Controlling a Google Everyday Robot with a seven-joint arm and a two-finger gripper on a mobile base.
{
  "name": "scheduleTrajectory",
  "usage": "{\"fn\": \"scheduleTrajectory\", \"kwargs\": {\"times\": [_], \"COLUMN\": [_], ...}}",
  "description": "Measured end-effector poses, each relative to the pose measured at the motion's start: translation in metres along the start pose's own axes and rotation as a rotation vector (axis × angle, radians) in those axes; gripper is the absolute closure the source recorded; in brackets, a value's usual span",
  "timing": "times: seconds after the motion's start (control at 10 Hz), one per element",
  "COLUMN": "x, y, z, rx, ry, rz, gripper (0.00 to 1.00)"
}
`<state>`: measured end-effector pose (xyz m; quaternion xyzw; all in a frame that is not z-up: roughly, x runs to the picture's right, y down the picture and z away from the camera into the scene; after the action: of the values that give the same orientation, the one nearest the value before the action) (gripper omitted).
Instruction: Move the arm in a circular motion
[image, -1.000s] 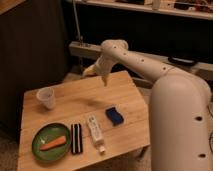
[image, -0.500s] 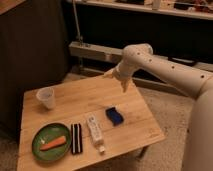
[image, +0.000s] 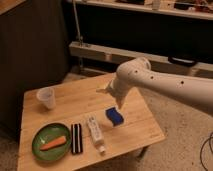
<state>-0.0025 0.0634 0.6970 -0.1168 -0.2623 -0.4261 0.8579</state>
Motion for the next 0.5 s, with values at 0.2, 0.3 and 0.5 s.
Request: {"fn": "scheduleTrajectory", "kwargs": {"times": [0.2, 0.3, 0.5], "x": [-0.046, -0.065, -0.082], "y": [-0.014, -0.028, -0.054], "z": [-0.006, -0.008, 0.002], "rx": [0.009, 0.020, 0.036], "ry": [-0.064, -0.101, -0.141], "rz": [-0.014, -0.043, -0.110], "gripper": [0.20, 0.20, 0.20]}}
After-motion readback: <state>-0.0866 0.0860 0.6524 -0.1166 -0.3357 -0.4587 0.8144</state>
